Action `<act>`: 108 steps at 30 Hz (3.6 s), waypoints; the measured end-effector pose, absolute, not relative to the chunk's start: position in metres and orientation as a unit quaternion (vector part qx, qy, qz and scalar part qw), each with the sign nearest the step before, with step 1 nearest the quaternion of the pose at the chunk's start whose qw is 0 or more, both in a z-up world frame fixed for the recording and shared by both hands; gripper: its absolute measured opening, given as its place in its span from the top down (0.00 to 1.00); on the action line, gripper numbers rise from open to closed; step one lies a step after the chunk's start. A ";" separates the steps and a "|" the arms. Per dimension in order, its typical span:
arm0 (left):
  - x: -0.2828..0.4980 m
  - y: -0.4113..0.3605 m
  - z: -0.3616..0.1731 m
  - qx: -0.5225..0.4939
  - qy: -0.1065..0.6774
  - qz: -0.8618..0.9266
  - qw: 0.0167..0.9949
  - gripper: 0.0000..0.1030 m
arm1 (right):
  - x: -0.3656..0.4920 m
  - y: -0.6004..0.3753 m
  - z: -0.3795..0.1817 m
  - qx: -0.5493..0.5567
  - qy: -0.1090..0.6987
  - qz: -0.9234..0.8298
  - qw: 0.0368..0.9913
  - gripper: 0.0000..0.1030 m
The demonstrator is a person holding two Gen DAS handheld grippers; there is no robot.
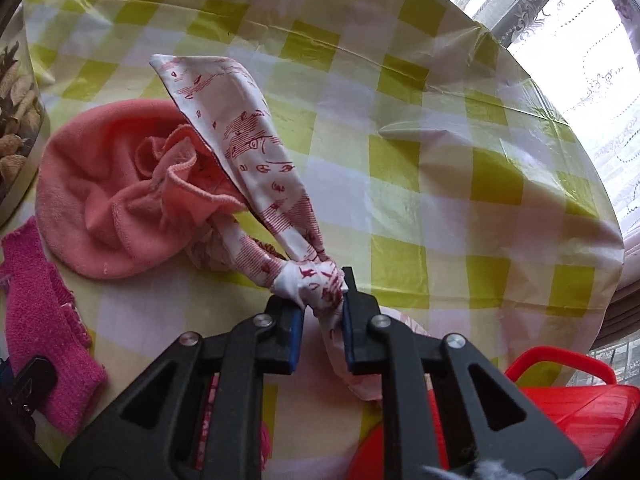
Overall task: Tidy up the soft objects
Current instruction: 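Grasp the pink-and-white bow headband with the right tool, then carry the knit sock and bow headband into the white box and release both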
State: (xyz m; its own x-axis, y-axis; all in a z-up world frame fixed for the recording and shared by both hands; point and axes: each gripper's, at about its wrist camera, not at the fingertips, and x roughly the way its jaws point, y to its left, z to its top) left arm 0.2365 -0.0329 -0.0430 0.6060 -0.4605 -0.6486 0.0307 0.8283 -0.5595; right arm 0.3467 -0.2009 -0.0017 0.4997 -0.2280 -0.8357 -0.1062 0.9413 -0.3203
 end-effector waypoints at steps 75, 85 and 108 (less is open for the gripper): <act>0.078 -0.168 0.039 -0.147 0.397 -0.275 0.863 0.85 | -0.002 -0.430 0.052 0.051 0.422 -0.082 0.901 0.83; 0.046 -0.230 0.045 -0.111 0.414 -0.342 0.837 0.85 | -0.025 -0.489 0.049 0.077 0.419 -0.140 0.894 0.83; 0.014 -0.334 0.042 -0.045 0.439 -0.431 0.787 0.67 | -0.056 -0.556 0.053 0.085 0.401 -0.232 0.882 0.49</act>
